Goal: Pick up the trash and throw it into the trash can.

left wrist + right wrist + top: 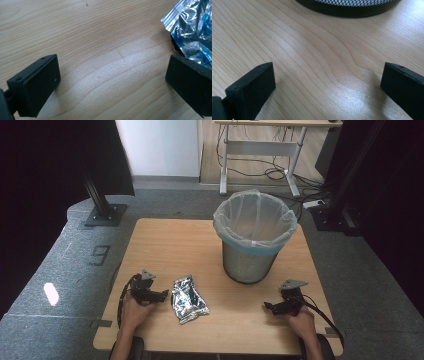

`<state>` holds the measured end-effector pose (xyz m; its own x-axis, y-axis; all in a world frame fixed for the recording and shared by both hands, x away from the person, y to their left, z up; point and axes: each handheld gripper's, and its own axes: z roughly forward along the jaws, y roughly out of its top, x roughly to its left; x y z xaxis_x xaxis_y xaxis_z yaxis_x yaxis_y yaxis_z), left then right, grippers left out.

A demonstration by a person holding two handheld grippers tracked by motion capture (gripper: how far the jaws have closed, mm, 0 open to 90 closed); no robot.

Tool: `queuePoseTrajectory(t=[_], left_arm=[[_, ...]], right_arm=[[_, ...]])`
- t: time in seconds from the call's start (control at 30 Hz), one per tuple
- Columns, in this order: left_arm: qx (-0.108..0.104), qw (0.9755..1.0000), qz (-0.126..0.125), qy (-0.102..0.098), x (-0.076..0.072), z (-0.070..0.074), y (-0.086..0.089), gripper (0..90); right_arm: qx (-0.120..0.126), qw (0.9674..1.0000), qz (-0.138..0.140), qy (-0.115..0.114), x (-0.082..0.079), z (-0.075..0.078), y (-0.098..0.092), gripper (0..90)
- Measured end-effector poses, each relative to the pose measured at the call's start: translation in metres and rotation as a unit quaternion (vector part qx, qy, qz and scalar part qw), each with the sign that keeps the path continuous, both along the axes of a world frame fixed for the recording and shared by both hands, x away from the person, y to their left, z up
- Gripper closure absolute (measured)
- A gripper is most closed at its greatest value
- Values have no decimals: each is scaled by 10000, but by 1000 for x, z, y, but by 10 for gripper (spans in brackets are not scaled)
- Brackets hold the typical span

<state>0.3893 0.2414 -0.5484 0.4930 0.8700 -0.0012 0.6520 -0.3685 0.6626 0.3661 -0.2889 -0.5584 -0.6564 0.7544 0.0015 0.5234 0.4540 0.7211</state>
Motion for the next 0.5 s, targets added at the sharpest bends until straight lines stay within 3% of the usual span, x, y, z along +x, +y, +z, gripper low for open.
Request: queuePoseTrajectory(t=[0.5], left_arm=[[48,9999,-45,86,0,2,0,1]], right_arm=[[-3,9999,-101,5,-2,0,0,0]])
